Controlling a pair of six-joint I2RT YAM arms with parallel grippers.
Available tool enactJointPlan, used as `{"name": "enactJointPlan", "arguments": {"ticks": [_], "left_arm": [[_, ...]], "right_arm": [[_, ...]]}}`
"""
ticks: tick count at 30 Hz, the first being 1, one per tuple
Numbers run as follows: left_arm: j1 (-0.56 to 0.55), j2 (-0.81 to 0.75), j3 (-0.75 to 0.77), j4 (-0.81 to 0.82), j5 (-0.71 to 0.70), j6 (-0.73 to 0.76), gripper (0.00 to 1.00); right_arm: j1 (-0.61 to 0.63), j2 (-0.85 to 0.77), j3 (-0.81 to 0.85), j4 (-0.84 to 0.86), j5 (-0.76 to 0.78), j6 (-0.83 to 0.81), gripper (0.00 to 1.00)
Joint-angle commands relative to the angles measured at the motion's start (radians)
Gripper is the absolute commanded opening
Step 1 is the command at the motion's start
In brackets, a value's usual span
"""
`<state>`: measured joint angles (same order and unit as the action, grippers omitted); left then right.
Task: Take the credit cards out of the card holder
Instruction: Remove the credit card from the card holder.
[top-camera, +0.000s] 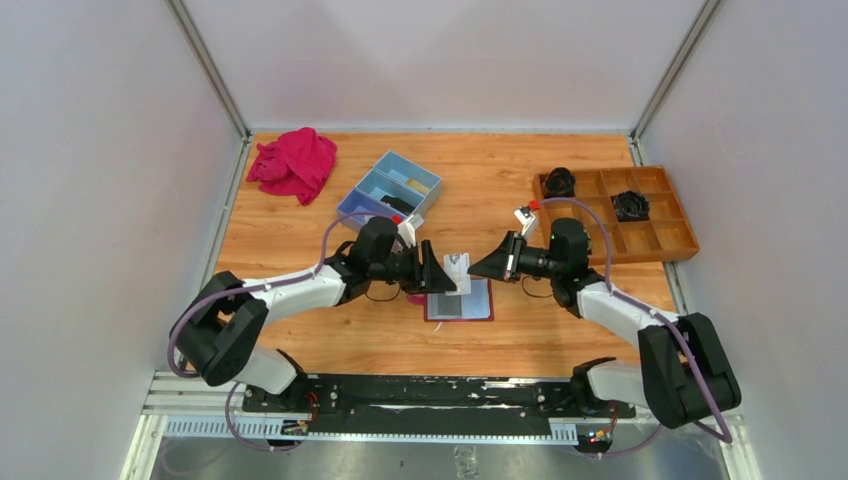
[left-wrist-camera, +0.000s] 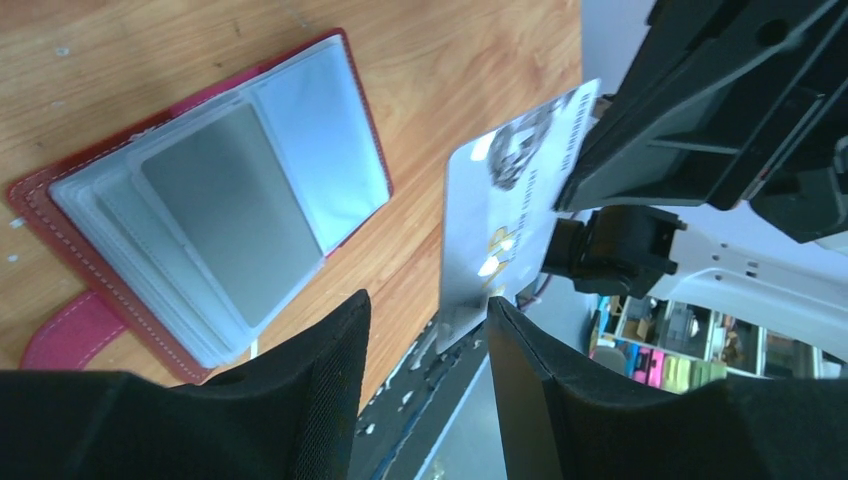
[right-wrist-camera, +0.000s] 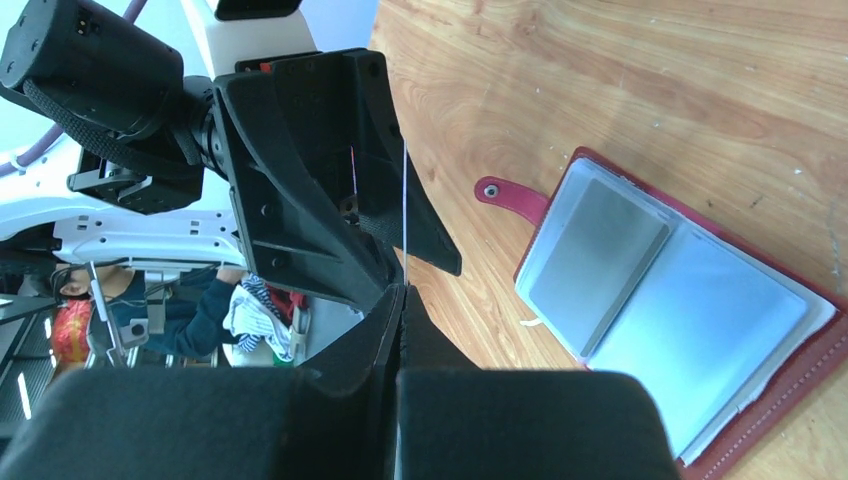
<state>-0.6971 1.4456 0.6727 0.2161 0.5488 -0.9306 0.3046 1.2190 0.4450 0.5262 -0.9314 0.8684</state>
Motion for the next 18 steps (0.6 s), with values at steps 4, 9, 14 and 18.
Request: {"name": "enactJointPlan", "arguments": {"ticks": [4, 9, 14, 18], "left_arm": [[0.004, -0.042, 0.034, 0.060, 0.029, -0.057, 0.48], [0.007, -0.068, 0.044, 0.060, 0.021, -0.070, 0.43], [0.018, -0.091, 0.035, 0.060, 0.002, -0.083, 0.29], [0.024, -0.094, 0.026, 0.061, -0.011, -0.089, 0.14]], "right_arm": [[0.045, 0.051, -0.013, 0.114, -0.046, 0.052, 0.00], [0.054, 0.072, -0.017, 0.121, -0.038, 0.051, 0.00], [0.054, 0.092, -0.022, 0.129, -0.038, 0.048, 0.00], [0.054, 0.101, -0.025, 0.133, -0.043, 0.047, 0.00]]}}
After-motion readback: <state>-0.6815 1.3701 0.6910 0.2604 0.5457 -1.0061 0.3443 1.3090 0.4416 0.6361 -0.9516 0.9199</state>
